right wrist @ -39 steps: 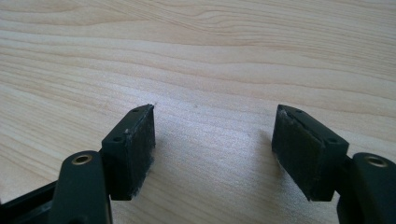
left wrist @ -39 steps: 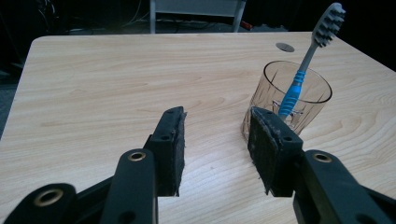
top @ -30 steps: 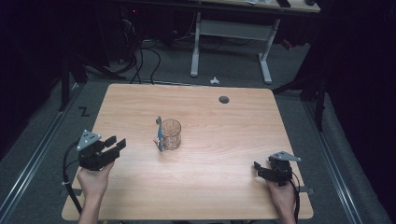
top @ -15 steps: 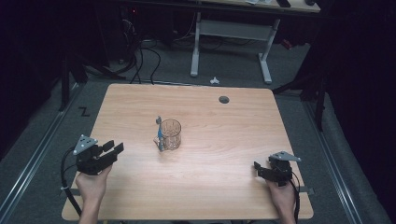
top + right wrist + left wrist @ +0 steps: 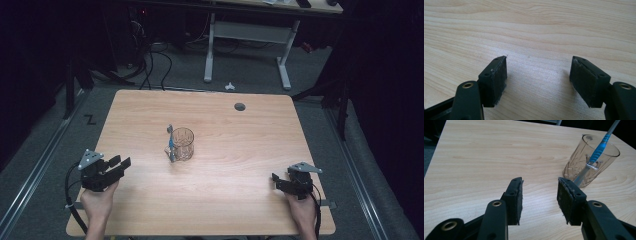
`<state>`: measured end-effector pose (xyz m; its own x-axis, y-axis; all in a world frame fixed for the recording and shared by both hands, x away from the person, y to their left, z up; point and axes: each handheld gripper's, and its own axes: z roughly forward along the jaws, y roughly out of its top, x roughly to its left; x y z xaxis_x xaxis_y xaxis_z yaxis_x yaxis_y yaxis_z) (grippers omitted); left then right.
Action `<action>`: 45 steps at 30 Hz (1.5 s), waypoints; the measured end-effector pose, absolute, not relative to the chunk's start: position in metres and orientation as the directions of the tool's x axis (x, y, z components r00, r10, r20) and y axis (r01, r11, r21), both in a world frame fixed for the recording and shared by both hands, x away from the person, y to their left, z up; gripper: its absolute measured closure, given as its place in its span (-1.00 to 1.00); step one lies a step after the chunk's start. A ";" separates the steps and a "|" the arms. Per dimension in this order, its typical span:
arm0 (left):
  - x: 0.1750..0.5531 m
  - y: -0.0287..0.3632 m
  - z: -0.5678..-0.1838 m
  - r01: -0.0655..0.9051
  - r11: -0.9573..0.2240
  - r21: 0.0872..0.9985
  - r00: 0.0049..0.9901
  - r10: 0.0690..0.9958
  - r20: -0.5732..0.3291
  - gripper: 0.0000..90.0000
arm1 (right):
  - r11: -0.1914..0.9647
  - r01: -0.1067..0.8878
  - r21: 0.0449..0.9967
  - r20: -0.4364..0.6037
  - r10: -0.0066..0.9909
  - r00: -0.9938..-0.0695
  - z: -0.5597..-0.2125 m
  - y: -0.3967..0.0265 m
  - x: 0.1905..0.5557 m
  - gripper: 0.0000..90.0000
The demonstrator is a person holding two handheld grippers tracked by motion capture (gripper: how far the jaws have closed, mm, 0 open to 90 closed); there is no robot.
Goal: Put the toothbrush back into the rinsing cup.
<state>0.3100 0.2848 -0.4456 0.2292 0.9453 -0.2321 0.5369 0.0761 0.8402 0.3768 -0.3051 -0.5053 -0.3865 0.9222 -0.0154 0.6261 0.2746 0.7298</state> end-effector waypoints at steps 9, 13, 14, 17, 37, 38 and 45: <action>0.312 0.285 -0.456 0.561 0.067 0.825 0.213 0.952 -0.222 0.23 | 0.275 0.626 0.730 -0.016 0.922 -0.387 -0.505 -0.305 0.377 -0.32; 0.312 0.285 -0.460 0.569 0.068 0.820 0.204 0.954 -0.220 0.23 | 0.275 0.626 0.730 -0.016 0.922 -0.387 -0.505 -0.305 0.377 -0.32; 0.312 0.285 -0.461 0.571 0.067 0.818 0.203 0.954 -0.220 0.23 | 0.275 0.626 0.730 -0.016 0.922 -0.387 -0.505 -0.305 0.377 -0.32; 0.313 0.285 -0.464 0.579 0.063 0.813 0.198 0.956 -0.215 0.23 | 0.275 0.626 0.730 -0.016 0.922 -0.387 -0.505 -0.305 0.377 -0.32; 0.327 0.279 -0.481 0.619 0.024 0.785 0.177 0.969 -0.170 0.22 | 0.275 0.626 0.730 -0.016 0.922 -0.387 -0.505 -0.305 0.377 -0.32; 0.327 0.278 -0.482 0.619 0.024 0.785 0.177 0.970 -0.169 0.22 | 0.275 0.626 0.730 -0.016 0.922 -0.387 -0.505 -0.305 0.377 -0.32; 0.332 0.275 -0.487 0.626 0.014 0.780 0.169 0.973 -0.154 0.22 | 0.275 0.626 0.730 -0.016 0.922 -0.387 -0.505 -0.305 0.377 -0.32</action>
